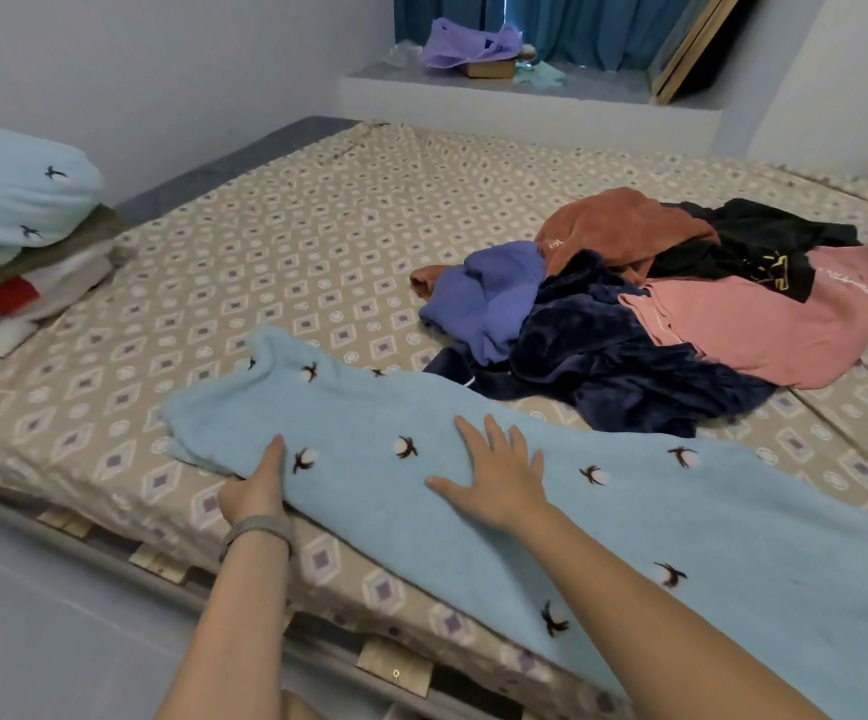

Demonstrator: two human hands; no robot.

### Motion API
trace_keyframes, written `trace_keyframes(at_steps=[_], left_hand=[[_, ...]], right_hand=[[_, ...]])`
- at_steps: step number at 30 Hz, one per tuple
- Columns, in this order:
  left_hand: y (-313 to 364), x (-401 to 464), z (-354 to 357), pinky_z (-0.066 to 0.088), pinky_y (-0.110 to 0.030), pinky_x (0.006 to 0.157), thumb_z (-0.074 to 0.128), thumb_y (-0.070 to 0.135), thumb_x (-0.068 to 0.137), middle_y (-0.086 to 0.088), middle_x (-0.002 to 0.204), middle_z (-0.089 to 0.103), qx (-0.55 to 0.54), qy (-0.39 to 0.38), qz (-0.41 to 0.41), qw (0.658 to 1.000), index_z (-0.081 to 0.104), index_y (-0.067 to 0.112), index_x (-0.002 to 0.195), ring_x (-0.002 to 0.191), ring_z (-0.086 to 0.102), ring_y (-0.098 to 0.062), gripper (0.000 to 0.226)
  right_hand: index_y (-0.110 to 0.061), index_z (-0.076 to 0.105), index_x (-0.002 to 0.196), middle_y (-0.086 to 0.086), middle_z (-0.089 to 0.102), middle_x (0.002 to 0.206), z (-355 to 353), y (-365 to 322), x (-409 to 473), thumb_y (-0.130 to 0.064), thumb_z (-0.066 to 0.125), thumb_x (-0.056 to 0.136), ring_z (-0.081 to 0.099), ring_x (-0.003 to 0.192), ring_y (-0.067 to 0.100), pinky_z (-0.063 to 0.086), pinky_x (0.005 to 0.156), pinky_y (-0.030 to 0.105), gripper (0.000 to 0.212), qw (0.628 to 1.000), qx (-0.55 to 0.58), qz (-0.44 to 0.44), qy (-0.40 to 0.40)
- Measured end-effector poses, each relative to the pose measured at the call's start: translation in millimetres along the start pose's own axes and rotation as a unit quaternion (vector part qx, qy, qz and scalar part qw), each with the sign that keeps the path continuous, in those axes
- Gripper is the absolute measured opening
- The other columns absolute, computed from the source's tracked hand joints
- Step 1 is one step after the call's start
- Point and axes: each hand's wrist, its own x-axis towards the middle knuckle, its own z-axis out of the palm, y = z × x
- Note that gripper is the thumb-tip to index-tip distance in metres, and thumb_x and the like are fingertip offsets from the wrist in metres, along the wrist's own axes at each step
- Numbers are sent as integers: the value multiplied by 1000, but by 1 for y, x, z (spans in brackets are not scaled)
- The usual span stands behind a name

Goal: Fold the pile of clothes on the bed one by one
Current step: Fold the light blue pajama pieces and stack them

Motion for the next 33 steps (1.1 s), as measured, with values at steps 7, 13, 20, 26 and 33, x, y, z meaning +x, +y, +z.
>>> trace_keyframes(at_steps=[7,13,20,26,33], left_hand=[[14,42,12,54,-45,83,74,34,82,-6,122,67,-149,-190,-65,968,58,18,131,111,65,-27,54],[37,-40,43,54,-35,83,71,21,87,1,107,72,-50,-209,165,963,66,15,112,98,69,-12,27],[-3,-149,76,41,-6,63,64,33,80,4,79,58,169,-365,393,827,50,26,82,69,56,1,15],[-89,-167,98,47,-40,94,52,9,71,6,145,48,466,-488,572,467,28,49,140,123,52,-23,83],[-136,-202,95,52,-27,84,53,15,56,13,126,64,566,-501,583,296,39,46,134,104,67,-10,84]], right_hand=[[-52,-11,148,-7,-18,162,14,10,8,-84,41,77,-18,148,23,-12,117,53,94,999,21,12,-31],[-39,30,148,-7,21,160,-14,17,1,-58,59,88,13,149,15,17,120,35,70,971,240,11,-8],[-17,54,131,15,64,128,-77,43,-44,-75,50,69,63,115,29,47,101,51,85,658,749,73,-1],[-10,79,87,17,73,101,-125,110,-104,-80,34,82,71,94,26,50,84,42,84,598,799,46,-41],[-10,68,111,10,75,100,-97,171,-131,-60,85,49,72,89,24,58,77,35,82,749,617,239,-40]])
